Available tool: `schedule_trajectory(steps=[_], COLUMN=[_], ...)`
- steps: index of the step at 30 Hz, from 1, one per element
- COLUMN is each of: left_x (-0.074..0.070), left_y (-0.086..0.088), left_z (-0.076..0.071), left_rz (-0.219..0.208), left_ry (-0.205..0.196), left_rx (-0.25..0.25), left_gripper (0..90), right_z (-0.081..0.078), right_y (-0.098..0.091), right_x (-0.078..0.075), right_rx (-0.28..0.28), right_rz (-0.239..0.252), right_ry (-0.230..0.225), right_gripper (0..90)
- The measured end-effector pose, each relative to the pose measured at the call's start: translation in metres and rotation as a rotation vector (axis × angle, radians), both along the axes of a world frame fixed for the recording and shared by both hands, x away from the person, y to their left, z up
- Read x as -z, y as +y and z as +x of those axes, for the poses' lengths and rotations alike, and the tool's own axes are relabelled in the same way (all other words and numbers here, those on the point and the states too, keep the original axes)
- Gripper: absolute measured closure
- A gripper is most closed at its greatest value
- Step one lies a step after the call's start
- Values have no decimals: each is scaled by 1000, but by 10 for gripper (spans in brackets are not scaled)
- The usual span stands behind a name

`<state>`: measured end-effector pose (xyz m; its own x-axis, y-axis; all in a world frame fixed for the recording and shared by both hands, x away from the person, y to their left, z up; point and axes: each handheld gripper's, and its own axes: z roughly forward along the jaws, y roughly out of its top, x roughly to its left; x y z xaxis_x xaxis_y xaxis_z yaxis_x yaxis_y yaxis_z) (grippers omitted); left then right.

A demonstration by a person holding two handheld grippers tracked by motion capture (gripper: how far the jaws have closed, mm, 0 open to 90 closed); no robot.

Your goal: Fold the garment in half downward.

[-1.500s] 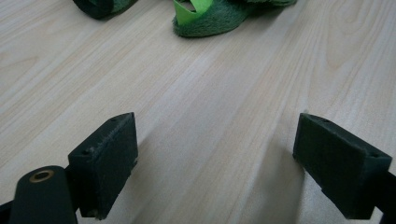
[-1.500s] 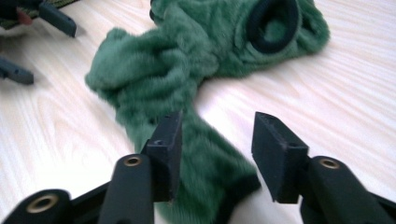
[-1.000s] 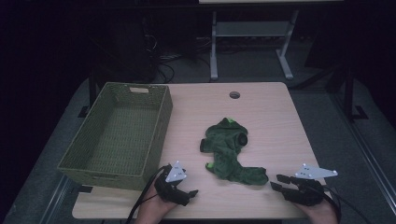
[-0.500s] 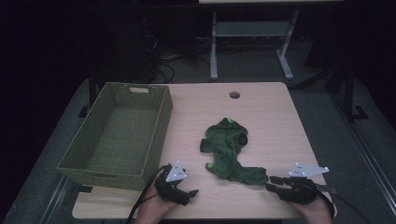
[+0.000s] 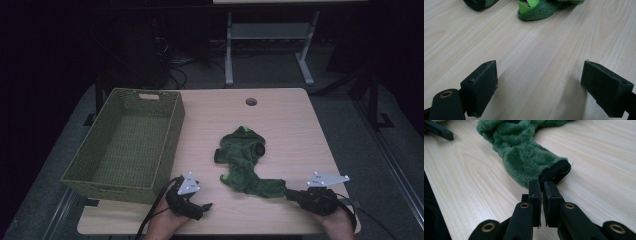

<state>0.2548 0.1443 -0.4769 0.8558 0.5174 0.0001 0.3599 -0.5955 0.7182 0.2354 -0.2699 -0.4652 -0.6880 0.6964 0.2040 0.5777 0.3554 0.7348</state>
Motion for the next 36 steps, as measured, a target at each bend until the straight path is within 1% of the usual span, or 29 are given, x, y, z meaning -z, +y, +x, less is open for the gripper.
schedule_trajectory(steps=[4, 11, 15, 19, 22, 24, 29, 36], left_x=[0, 0, 0, 0, 0, 0, 0, 0], left_y=[0, 0, 0, 0, 0, 0, 0, 0], left_z=[0, 0, 0, 0, 0, 0, 0, 0], left_rz=[0, 0, 0, -1, -1, -1, -1, -3], left_ry=[0, 1, 2, 4, 4, 4, 4, 6], left_rx=[0, 0, -1, -1, -1, -1, -1, -3], left_gripper=[130, 130, 130, 130, 130, 130, 130, 130], right_z=[0, 3, 5, 7, 7, 8, 15, 26], right_y=[-2, -1, 0, -2, -6, -6, 7, 36], right_x=[-7, -21, -32, -47, -56, -60, -66, -73], right_rx=[-2, -26, -41, -41, -33, -38, -88, -181], right_rz=[5, 10, 14, -2, -6, -9, -21, -20], right_ry=[-28, -87, -122, -170, -193, -194, -216, -231], right_gripper=[855, 856, 859, 860, 860, 860, 860, 860])
